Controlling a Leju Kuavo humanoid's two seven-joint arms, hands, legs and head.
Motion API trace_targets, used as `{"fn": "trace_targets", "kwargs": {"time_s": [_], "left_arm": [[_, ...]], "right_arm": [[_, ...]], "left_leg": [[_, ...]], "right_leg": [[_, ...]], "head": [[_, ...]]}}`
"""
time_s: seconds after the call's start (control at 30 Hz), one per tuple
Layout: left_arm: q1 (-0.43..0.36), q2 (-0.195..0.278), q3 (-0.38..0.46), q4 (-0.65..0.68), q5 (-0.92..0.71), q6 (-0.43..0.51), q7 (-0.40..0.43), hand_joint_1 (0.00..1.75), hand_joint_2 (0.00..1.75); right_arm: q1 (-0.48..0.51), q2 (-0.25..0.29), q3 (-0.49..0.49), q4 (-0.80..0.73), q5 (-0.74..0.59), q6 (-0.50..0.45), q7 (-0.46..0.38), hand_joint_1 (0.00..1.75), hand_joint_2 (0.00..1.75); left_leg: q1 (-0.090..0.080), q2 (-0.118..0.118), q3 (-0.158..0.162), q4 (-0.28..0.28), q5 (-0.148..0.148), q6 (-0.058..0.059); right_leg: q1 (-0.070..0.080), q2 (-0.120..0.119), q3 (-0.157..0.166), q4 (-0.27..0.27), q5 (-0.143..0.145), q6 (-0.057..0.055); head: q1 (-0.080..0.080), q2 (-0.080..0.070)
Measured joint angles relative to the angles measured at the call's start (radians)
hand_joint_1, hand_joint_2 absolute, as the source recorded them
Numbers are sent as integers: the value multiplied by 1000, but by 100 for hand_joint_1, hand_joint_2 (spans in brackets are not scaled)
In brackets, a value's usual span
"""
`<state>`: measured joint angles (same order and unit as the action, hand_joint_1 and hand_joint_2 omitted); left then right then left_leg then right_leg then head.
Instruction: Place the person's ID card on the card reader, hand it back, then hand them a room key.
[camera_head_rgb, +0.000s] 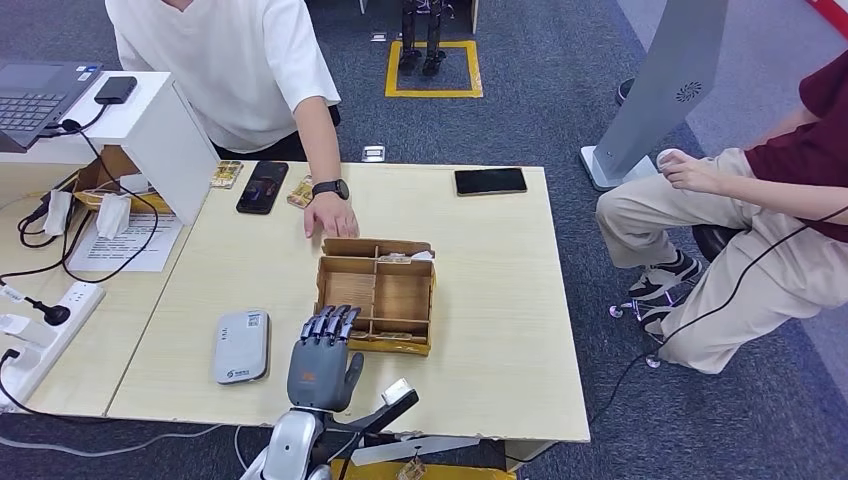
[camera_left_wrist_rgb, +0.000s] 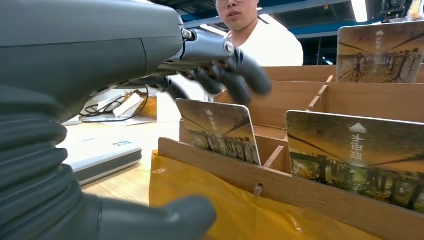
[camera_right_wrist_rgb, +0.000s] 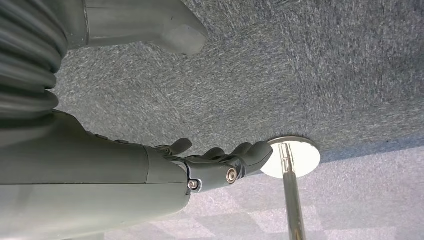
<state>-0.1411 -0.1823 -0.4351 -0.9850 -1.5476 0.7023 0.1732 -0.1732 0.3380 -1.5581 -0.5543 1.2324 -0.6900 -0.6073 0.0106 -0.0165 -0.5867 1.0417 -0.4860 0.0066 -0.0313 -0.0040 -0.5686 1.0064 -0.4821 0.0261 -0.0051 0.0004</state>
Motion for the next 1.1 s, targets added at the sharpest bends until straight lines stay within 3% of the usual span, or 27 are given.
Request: {"fn": "trace_targets", "kwargs": {"time_s": [0.4,1.1], "left_arm": [[-54,13,-36,37,-1,3,127,175,175],[-51,25,-40,31,-1,3,111,175,175]], "right_arm": [[0,0,0,0,-6,0,9,0,175],[0,0,0,0,-2,0,13,0,175]], "left_leg": [[0,0,1,0,0,0],[0,0,1,0,0,0]], "right_leg": [[0,0,1,0,0,0],[0,0,1,0,0,0]], "head": [[0,0],[0,0]]}}
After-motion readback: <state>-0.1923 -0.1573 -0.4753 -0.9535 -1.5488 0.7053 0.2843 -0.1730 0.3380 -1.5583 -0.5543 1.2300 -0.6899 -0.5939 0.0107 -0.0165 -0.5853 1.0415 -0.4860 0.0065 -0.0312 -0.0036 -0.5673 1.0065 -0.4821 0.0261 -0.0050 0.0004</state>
